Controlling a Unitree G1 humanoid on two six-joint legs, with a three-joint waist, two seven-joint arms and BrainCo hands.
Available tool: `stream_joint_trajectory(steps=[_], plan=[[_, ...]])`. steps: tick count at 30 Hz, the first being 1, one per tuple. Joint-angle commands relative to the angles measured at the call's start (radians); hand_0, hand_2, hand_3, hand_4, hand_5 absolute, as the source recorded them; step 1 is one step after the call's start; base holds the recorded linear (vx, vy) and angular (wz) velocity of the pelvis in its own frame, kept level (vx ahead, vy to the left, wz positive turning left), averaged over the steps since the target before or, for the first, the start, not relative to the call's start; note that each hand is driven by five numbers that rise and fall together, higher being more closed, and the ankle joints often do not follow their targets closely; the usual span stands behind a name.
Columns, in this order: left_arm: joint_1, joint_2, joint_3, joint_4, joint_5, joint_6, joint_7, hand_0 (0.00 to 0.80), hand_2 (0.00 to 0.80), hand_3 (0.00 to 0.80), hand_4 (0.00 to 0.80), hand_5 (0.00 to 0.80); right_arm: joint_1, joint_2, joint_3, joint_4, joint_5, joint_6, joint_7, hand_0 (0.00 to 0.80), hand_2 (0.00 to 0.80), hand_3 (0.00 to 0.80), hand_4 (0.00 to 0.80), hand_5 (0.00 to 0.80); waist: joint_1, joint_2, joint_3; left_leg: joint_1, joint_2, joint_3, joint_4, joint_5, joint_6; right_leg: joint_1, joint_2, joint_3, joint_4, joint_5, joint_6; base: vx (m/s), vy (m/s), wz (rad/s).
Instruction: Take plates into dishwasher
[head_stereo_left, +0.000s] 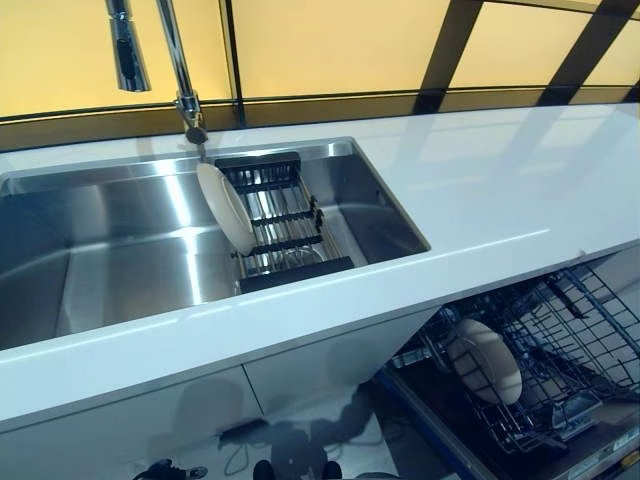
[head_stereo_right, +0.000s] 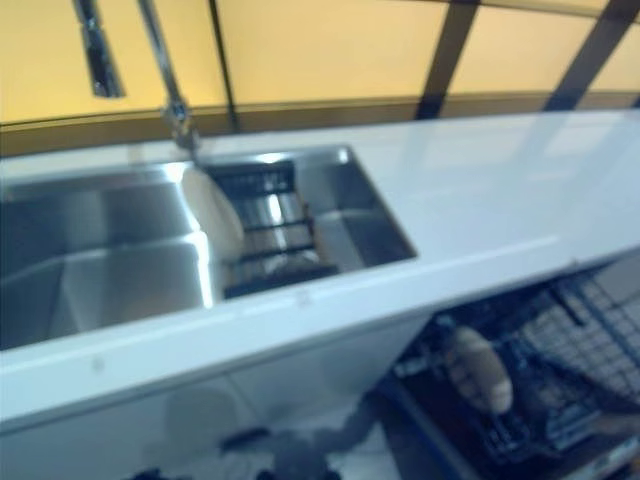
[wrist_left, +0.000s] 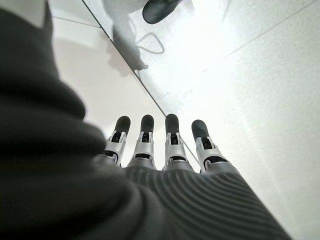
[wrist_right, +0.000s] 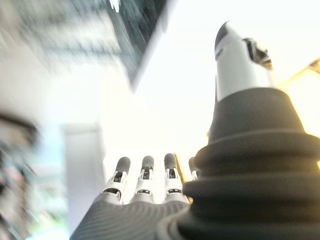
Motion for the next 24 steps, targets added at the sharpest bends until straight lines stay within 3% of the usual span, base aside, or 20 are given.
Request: stream_joint_trajectory(steps=[1, 6, 12, 24], plan=[[-0.014, 0.062, -0.034, 0.025, -0.041, -0.011, 0.023, 0.0, 0.0, 0.0, 0.0, 0.0, -0.243, -0.064, 0.19, -0.052, 0.01, -0.129, -0.131, 0.0, 0.0, 0.0, 0.0, 0.0, 0.076, -0.045, -0.024, 0.039, 0.042, -0.039, 0.004, -0.065, -0.041, -0.032, -0.072, -0.023, 0.001, 0.045, 0.139, 0.001, 0.021, 0.14], [-0.002, 0.045, -0.041, 0.007, -0.049, 0.002, 0.024, 0.0, 0.0, 0.0, 0.0, 0.0, -0.497, -0.015, 0.444, -0.114, -0.056, -0.271, -0.228, 0.0, 0.0, 0.0, 0.0, 0.0, 0.106, -0.034, -0.036, 0.028, 0.031, -0.068, 0.001, -0.061, -0.043, -0.023, -0.077, -0.053, -0.002, 0.036, 0.137, 0.017, 0.031, 0.22], [0.005, 0.029, -0.035, -0.006, -0.053, 0.031, 0.032, 0.0, 0.0, 0.0, 0.0, 0.0, -0.537, 0.076, 0.49, -0.227, -0.117, -0.377, -0.299, 0.0, 0.0, 0.0, 0.0, 0.0, 0.146, -0.03, -0.04, 0.011, 0.019, -0.102, -0.003, -0.056, -0.043, -0.015, -0.086, -0.092, -0.002, 0.029, 0.14, 0.025, 0.03, 0.21], [0.029, 0.045, -0.016, -0.027, -0.071, 0.059, 0.058, 0.0, 0.0, 0.0, 0.0, 0.0, -0.682, 0.16, 0.645, -0.374, -0.607, -0.429, -0.371, 0.0, 0.0, 0.0, 0.0, 0.0, 0.21, -0.058, -0.005, -0.039, 0.009, -0.174, -0.003, -0.036, -0.038, -0.025, -0.092, -0.136, -0.002, 0.038, 0.147, 0.022, 0.006, 0.19]])
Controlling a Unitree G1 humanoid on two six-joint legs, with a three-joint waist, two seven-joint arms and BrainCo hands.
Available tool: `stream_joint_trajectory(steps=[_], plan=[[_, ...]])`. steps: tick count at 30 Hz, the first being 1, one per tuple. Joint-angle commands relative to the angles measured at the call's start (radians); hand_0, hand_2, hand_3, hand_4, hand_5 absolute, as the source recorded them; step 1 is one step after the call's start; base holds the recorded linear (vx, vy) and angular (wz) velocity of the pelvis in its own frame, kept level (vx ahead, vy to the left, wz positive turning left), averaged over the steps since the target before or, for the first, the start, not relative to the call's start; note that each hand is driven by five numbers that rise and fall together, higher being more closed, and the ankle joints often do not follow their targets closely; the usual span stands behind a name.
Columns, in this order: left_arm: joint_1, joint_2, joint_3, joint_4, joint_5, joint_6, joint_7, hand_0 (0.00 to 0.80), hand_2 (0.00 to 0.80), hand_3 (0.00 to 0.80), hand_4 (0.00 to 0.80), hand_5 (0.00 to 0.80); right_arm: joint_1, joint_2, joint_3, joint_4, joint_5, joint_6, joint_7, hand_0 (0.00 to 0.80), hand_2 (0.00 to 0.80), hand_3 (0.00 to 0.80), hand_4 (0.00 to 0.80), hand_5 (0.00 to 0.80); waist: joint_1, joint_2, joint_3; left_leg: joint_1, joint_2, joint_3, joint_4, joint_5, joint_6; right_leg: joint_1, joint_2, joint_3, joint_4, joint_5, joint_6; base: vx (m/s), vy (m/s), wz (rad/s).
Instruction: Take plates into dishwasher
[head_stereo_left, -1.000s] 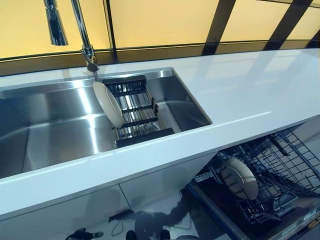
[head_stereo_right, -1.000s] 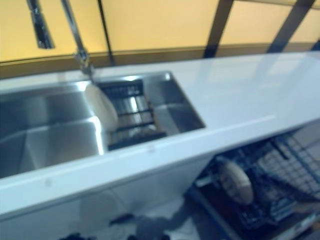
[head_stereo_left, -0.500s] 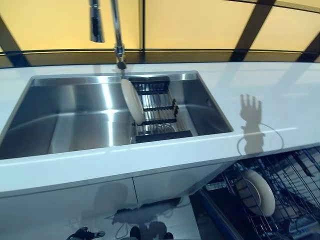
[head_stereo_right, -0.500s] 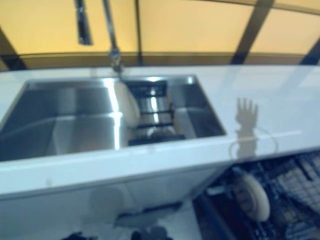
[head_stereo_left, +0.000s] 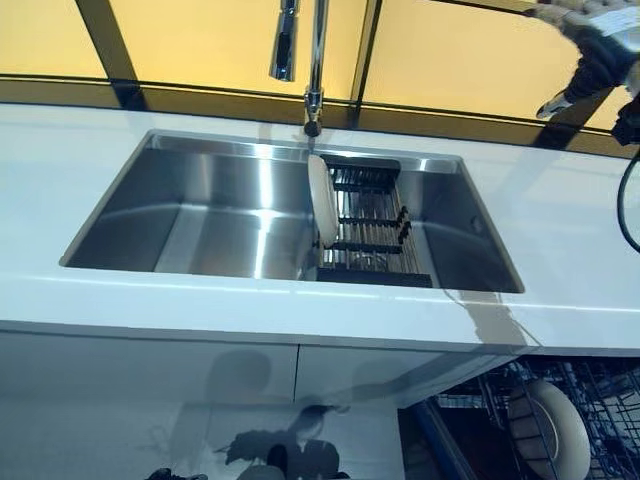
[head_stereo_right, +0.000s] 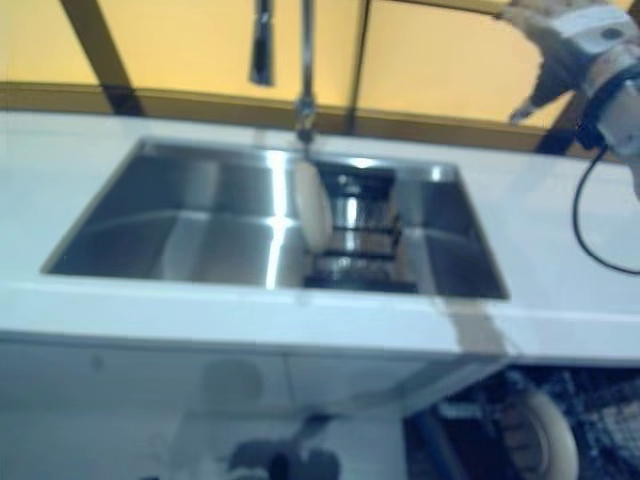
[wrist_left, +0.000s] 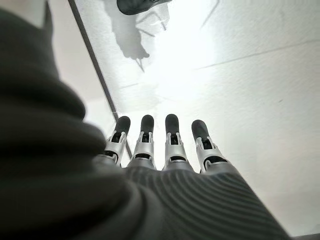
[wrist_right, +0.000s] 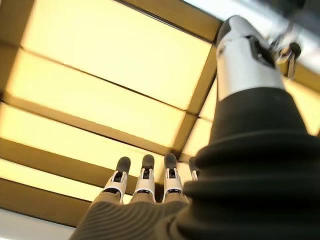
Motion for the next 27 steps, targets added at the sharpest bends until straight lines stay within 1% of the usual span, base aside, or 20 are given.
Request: stream_joint_trajectory(steps=[1, 2, 4, 6, 10, 14, 17, 27], plan=[[-0.007, 0.051, -0.005, -0.008, -0.024, 0.016, 0.028, 0.0, 0.0, 0.0, 0.0, 0.0, -0.176, -0.01, 0.068, -0.039, -0.142, -0.024, -0.058, 0.0, 0.0, 0.0, 0.0, 0.0, 0.041, -0.061, 0.007, 0.018, 0.048, -0.017, -0.004, -0.066, -0.054, -0.03, -0.068, -0.003, -0.002, 0.06, 0.127, -0.029, -0.005, 0.18], [-0.009, 0.058, -0.002, -0.014, -0.03, 0.019, 0.029, 0.0, 0.0, 0.0, 0.0, 0.0, -0.198, -0.003, 0.085, -0.066, -0.194, -0.034, -0.054, 0.0, 0.0, 0.0, 0.0, 0.0, 0.045, -0.065, 0.018, 0.009, 0.046, -0.024, -0.004, -0.062, -0.052, -0.037, -0.067, -0.004, -0.002, 0.063, 0.127, -0.038, -0.004, 0.16], [-0.011, 0.06, 0.001, -0.015, -0.036, 0.016, 0.033, 0.0, 0.0, 0.0, 0.0, 0.0, -0.224, 0.005, 0.11, -0.105, -0.245, -0.041, -0.032, 0.0, 0.0, 0.0, 0.0, 0.0, 0.05, -0.069, 0.031, -0.005, 0.046, -0.033, -0.004, -0.057, -0.05, -0.046, -0.066, -0.005, -0.002, 0.067, 0.128, -0.048, -0.003, 0.21], [-0.013, 0.062, 0.005, -0.019, -0.043, 0.014, 0.036, 0.0, 0.0, 0.0, 0.0, 0.0, -0.246, 0.007, 0.132, -0.152, -0.259, -0.04, 0.001, 0.0, 0.0, 0.0, 0.0, 0.0, 0.054, -0.073, 0.045, -0.016, 0.046, -0.04, -0.004, -0.053, -0.048, -0.054, -0.065, -0.005, -0.001, 0.07, 0.129, -0.034, 0.004, 0.16], [-0.012, 0.058, 0.008, -0.012, -0.053, 0.006, 0.047, 0.0, 0.0, 0.0, 0.0, 0.0, -0.254, 0.019, 0.148, -0.196, -0.255, -0.033, 0.035, 0.0, 0.0, 0.0, 0.0, 0.0, 0.061, -0.08, 0.059, -0.024, 0.045, -0.051, -0.004, -0.051, -0.045, -0.06, -0.066, -0.01, 0.003, 0.073, 0.131, 0.004, 0.01, 0.13], [-0.017, 0.06, 0.004, -0.022, -0.057, 0.013, 0.044, 0.0, 0.0, 0.0, 0.0, 0.0, -0.261, 0.037, 0.157, -0.198, -0.236, -0.038, 0.039, 0.0, 0.0, 0.0, 0.0, 0.0, 0.067, -0.088, 0.069, -0.028, 0.045, -0.056, -0.004, -0.051, -0.042, -0.063, -0.066, -0.012, 0.005, 0.076, 0.133, 0.008, 0.004, 0.03], [-0.021, 0.058, 0.002, -0.022, -0.064, 0.011, 0.044, 0.0, 0.0, 0.0, 0.0, 0.0, -0.261, 0.051, 0.157, -0.205, -0.209, -0.025, 0.051, 0.0, 0.0, 0.0, 0.0, 0.0, 0.072, -0.089, 0.078, -0.035, 0.043, -0.064, -0.004, -0.048, -0.041, -0.068, -0.065, -0.016, 0.007, 0.077, 0.132, -0.009, 0.01, 0.03], [-0.029, 0.071, 0.011, -0.02, -0.071, 0.007, 0.05, 0.0, 0.0, 0.0, 0.0, 0.0, -0.26, 0.095, 0.177, -0.172, -0.203, -0.031, 0.06, 0.0, 0.0, 0.0, 0.0, 0.0, 0.089, -0.092, 0.108, -0.061, 0.041, -0.082, -0.004, -0.04, -0.042, -0.085, -0.064, -0.023, 0.008, 0.081, 0.131, -0.029, 0.001, 0.07]])
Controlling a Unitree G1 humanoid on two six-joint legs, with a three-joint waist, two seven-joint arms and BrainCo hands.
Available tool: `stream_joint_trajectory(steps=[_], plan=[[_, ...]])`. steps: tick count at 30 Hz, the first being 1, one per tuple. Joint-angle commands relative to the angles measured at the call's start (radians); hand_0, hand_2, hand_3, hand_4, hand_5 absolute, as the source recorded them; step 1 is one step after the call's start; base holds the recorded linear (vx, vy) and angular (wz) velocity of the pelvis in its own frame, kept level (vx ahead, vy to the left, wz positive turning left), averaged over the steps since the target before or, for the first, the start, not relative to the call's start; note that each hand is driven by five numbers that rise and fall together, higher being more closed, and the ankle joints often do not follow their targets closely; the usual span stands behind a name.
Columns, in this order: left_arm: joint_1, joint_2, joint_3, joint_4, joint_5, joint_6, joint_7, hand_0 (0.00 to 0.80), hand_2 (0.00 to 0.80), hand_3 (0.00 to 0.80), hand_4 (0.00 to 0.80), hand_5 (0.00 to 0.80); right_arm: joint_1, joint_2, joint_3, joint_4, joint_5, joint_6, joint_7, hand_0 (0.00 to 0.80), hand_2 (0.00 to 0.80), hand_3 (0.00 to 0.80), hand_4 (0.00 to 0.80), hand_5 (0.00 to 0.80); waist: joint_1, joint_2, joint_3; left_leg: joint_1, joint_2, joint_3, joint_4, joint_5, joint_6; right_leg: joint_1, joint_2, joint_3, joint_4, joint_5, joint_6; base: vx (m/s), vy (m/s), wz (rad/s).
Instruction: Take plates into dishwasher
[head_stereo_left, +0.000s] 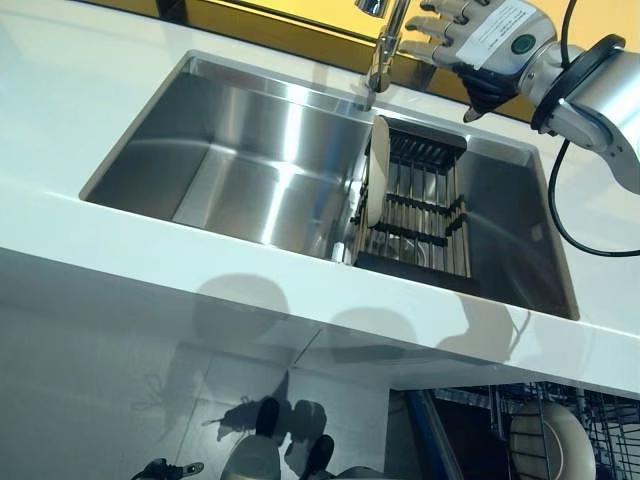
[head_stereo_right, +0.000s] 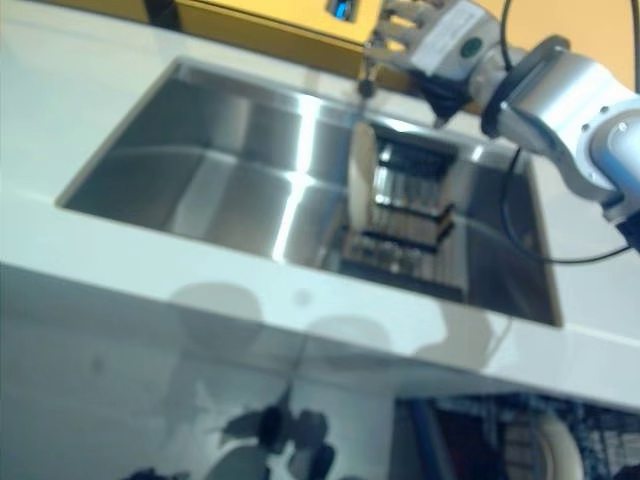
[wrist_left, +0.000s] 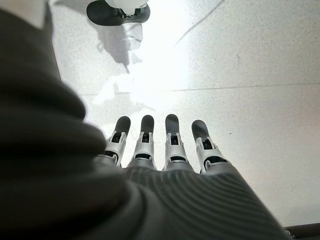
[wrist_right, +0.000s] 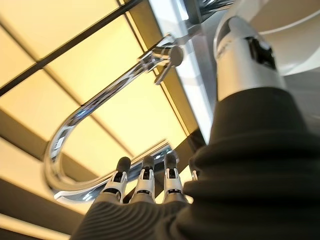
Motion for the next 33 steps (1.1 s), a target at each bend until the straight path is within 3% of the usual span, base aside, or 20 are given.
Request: stream_joint_trajectory(steps=[1, 33], plan=[[0.003, 0.042, 0.007, 0.007, -0.011, -0.005, 0.021, 0.0, 0.0, 0.0, 0.0, 0.0, -0.137, -0.005, 0.06, 0.03, 0.028, 0.027, -0.006, 0.0, 0.0, 0.0, 0.0, 0.0, 0.027, -0.014, -0.003, 0.029, 0.054, -0.002, -0.005, -0.066, -0.044, -0.028, -0.064, 0.002, 0.008, 0.083, 0.127, -0.005, 0.002, 0.06], [-0.008, 0.041, 0.001, -0.018, -0.01, -0.021, 0.014, 0.0, 0.0, 0.0, 0.0, 0.0, -0.103, 0.064, 0.074, -0.006, 0.066, 0.016, 0.07, 0.0, 0.0, 0.0, 0.0, 0.0, 0.046, -0.008, 0.038, -0.006, 0.053, -0.011, -0.005, -0.056, -0.049, -0.053, -0.066, -0.007, 0.002, 0.088, 0.124, -0.007, 0.002, 0.02]])
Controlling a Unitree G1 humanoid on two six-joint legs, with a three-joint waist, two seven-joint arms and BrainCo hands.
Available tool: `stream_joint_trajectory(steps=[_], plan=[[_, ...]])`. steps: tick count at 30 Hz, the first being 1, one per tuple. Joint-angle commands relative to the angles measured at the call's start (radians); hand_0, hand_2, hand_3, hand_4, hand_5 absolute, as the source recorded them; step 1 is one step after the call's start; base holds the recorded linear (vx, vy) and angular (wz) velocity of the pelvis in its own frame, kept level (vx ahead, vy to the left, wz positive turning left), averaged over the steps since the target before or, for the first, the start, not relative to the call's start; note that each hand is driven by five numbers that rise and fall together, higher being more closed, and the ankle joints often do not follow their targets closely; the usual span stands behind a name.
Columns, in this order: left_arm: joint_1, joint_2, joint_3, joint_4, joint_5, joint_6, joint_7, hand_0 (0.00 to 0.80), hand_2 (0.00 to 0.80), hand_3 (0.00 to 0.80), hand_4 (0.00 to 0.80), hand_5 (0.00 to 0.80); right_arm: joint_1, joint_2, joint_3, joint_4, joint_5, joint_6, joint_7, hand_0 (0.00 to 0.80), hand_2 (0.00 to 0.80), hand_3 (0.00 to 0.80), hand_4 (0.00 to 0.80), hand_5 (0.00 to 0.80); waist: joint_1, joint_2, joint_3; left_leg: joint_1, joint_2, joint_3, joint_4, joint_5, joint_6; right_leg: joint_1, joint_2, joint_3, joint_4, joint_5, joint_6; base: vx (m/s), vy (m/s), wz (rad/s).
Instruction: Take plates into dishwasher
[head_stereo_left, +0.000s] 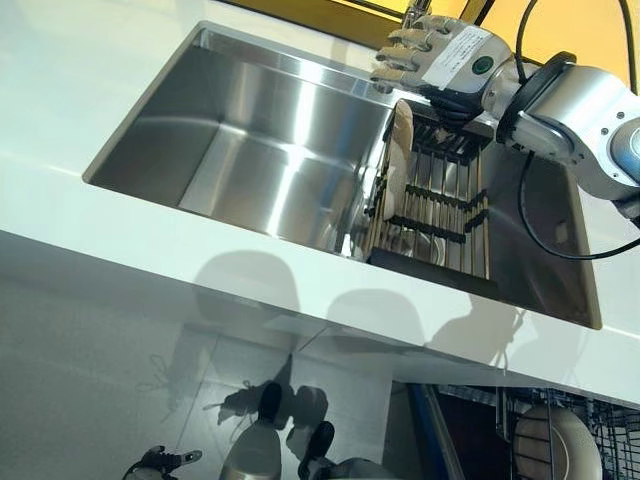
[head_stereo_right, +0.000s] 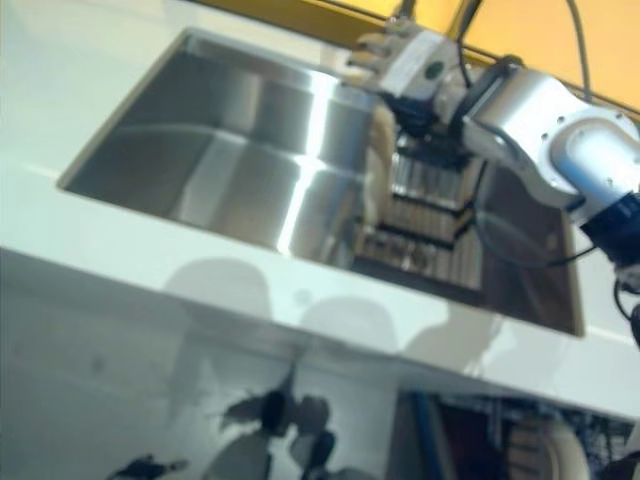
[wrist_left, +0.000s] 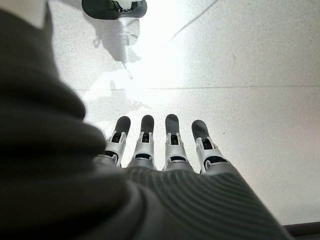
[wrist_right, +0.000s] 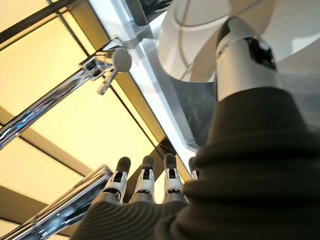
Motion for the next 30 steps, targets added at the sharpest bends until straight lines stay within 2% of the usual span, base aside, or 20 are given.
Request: stream_joint_trajectory(steps=[1, 18, 30], plan=[[0.008, 0.036, -0.007, -0.011, -0.011, -0.004, 0.013, 0.0, 0.0, 0.0, 0.0, 0.0, -0.101, -0.023, 0.054, -0.001, 0.022, 0.016, 0.004, 0.0, 0.0, 0.0, 0.0, 0.0, 0.04, -0.006, 0.001, 0.017, 0.058, 0.012, -0.005, -0.063, -0.048, -0.039, -0.065, -0.006, 0.002, 0.091, 0.12, 0.0, 0.0, 0.0], [-0.003, 0.034, -0.014, -0.026, -0.033, -0.018, 0.006, 0.0, 0.0, 0.0, 0.0, 0.0, -0.098, -0.022, 0.068, 0.003, -0.041, -0.005, 0.033, 0.0, 0.0, 0.0, 0.0, 0.0, 0.036, 0.013, 0.04, -0.01, 0.057, 0.02, -0.005, -0.056, -0.05, -0.069, -0.071, -0.006, 0.004, 0.097, 0.119, -0.006, 0.001, 0.0], [-0.009, 0.032, -0.015, -0.033, -0.053, -0.012, 0.006, 0.0, 0.0, 0.0, 0.0, 0.0, -0.096, -0.02, 0.071, 0.005, -0.135, -0.055, 0.058, 0.0, 0.0, 0.0, 0.0, 0.0, 0.031, 0.01, 0.051, -0.017, 0.058, 0.029, -0.005, -0.054, -0.051, -0.08, -0.069, -0.003, 0.006, 0.1, 0.119, 0.0, 0.0, 0.0]])
